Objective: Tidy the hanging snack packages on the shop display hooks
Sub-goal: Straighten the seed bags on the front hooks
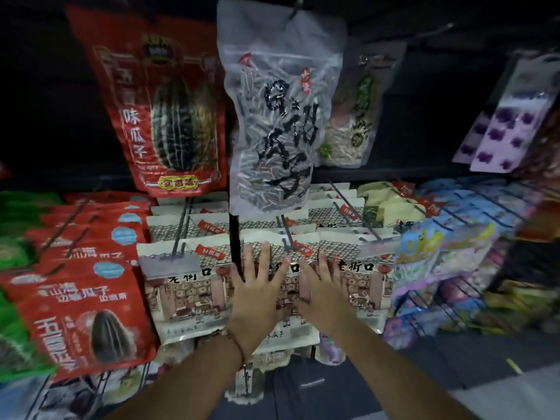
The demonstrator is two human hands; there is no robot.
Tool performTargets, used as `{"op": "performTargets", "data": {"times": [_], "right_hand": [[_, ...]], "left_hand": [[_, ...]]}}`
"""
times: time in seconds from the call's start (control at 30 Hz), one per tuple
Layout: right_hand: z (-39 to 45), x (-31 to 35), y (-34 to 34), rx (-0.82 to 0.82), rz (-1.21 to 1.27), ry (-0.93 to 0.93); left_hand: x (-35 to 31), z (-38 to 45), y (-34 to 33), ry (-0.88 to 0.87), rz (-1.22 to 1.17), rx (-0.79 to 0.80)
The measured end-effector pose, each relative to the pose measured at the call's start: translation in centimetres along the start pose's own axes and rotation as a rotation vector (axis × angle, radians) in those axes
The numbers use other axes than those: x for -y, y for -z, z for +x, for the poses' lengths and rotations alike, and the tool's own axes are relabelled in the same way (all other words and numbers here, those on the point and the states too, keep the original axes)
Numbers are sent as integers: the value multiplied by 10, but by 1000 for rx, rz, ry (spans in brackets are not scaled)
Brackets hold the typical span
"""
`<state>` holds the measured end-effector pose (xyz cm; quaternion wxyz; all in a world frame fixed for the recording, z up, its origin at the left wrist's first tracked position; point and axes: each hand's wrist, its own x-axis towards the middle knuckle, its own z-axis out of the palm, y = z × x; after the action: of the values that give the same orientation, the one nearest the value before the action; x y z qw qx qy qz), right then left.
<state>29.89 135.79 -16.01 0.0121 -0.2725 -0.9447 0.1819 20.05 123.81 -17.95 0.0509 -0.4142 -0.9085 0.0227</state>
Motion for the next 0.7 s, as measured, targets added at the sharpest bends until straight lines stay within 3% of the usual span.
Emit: {"op": "performTargets", "data": {"times": [0.13,0.3,0.43,0.63,0.7], "right_hand": [[-1,4,11,-41,114,-26],[-28,-9,2,-108,224,58],[-60,-36,10,-131,162,68],[-83,-90,90,-513,155,2],[-72,-100,122,-559,123,7]], "left_hand": [[8,-7,6,-47,-77,-25],[14,-38,1,-113,-143,-235],[8,-53,18,-218,-159,-321],[-21,-42,71,-314,-140,-374],[-37,-36,95,-314,-193,-362]]}}
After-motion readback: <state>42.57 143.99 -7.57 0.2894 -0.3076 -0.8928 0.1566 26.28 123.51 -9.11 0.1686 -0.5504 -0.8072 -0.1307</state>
